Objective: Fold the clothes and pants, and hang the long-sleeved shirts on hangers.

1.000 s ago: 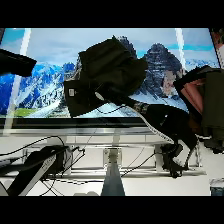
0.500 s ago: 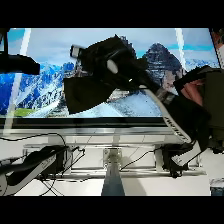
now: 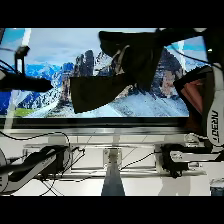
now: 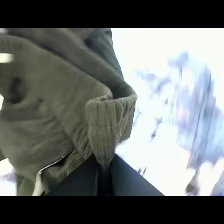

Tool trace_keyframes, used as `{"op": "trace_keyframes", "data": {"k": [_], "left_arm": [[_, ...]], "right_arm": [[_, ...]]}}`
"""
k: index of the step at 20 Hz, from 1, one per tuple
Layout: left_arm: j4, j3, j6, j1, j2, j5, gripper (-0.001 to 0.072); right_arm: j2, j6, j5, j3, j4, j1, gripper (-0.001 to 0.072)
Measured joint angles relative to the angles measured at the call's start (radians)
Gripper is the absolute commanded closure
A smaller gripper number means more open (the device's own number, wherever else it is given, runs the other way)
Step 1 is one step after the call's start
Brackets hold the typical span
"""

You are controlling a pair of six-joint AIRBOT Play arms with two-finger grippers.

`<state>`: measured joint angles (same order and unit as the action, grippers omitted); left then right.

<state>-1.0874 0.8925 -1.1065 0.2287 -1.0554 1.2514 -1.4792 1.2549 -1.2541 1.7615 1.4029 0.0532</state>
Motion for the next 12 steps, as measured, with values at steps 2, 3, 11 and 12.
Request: {"op": "trace_keyframes", "data": {"k": [2, 3, 11, 12], "left_arm": [[0.063, -0.137, 0.006, 0.014, 0.0, -0.037, 0.0345], [0.099, -0.201, 0.006, 0.018, 0.0, -0.06, 0.013], [0.307, -0.426, 0.014, -0.033, -0.066, -0.285, 0.0092], [0.33, -0.428, 0.014, -0.046, -0.09, -0.293, 0.0147]], "right_arm": [[0.007, 0.031, -0.038, -0.032, -0.086, -0.072, 0.0676], [0.009, 0.041, -0.05, -0.046, -0.111, -0.093, 0.0676], [0.013, 0.066, -0.077, -0.09, -0.191, -0.137, 0.0676], [0.013, 0.066, -0.078, -0.092, -0.193, -0.137, 0.0676]]}}
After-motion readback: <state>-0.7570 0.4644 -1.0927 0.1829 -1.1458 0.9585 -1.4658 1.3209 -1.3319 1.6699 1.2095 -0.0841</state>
